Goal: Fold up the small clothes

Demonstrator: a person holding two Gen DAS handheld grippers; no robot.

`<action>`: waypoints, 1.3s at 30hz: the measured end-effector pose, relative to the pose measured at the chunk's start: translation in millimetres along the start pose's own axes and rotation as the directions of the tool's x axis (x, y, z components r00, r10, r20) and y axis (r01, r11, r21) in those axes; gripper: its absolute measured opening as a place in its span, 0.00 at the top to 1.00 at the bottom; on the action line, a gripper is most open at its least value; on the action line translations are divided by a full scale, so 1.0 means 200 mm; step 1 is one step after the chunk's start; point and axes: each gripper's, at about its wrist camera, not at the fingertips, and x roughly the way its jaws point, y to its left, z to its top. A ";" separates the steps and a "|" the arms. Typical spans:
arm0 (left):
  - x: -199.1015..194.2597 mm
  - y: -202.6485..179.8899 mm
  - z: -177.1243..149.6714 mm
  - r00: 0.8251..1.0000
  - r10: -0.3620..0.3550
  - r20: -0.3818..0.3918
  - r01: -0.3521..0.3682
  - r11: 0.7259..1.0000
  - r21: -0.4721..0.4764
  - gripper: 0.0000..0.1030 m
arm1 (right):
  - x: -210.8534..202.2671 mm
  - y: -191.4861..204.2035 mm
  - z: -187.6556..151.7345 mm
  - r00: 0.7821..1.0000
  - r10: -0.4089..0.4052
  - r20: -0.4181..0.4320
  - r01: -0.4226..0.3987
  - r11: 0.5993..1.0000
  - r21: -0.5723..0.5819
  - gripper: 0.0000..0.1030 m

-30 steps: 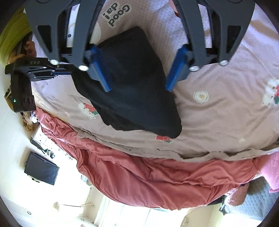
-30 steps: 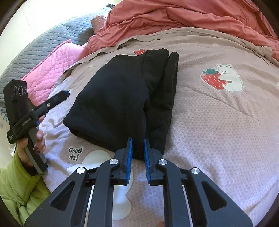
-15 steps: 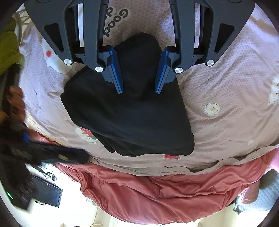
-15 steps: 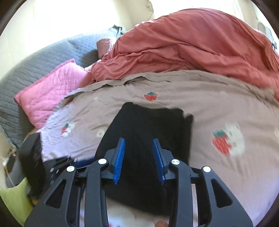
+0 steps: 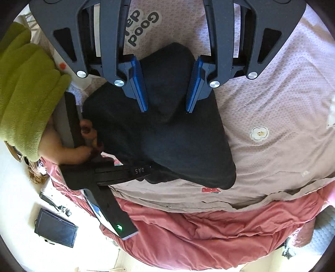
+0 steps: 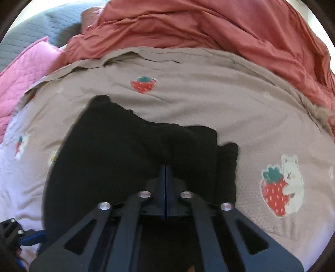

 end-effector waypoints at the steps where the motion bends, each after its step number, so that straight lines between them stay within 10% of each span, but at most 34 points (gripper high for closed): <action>1: 0.00 0.00 0.00 1.000 -0.001 0.000 0.001 1.000 -0.001 0.71 | -0.01 -0.01 0.00 1.000 0.021 0.003 -0.021 1.000 0.014 1.00; 3: -0.01 0.02 0.01 1.000 -0.007 0.000 0.007 1.000 -0.016 0.69 | -0.09 -0.04 -0.01 0.996 0.086 0.021 -0.087 0.995 0.054 0.89; 4: -0.02 0.03 0.01 1.000 -0.019 0.003 0.019 0.999 -0.032 0.68 | -0.14 -0.05 -0.02 0.995 0.096 0.038 -0.098 0.993 0.060 0.61; 6: -0.05 0.06 0.03 0.999 -0.041 0.016 0.042 0.997 -0.058 0.65 | -0.26 -0.07 -0.05 0.990 0.111 0.090 -0.115 0.992 0.045 0.43; 15: -0.11 0.27 0.05 0.997 -0.068 0.043 0.076 0.965 -0.250 0.43 | -0.42 -0.23 -0.16 0.980 0.192 0.050 -0.194 0.979 0.060 0.24; 23: -0.06 0.45 0.07 0.984 -0.178 0.028 0.170 0.867 -0.469 0.31 | -0.37 -0.31 -0.23 0.964 0.266 0.025 -0.267 0.955 0.131 0.14; 39: 0.30 0.35 0.18 0.964 -0.226 -0.143 0.137 0.877 -0.460 0.26 | -0.06 -0.35 -0.18 0.908 0.417 -0.048 -0.395 0.887 0.241 0.17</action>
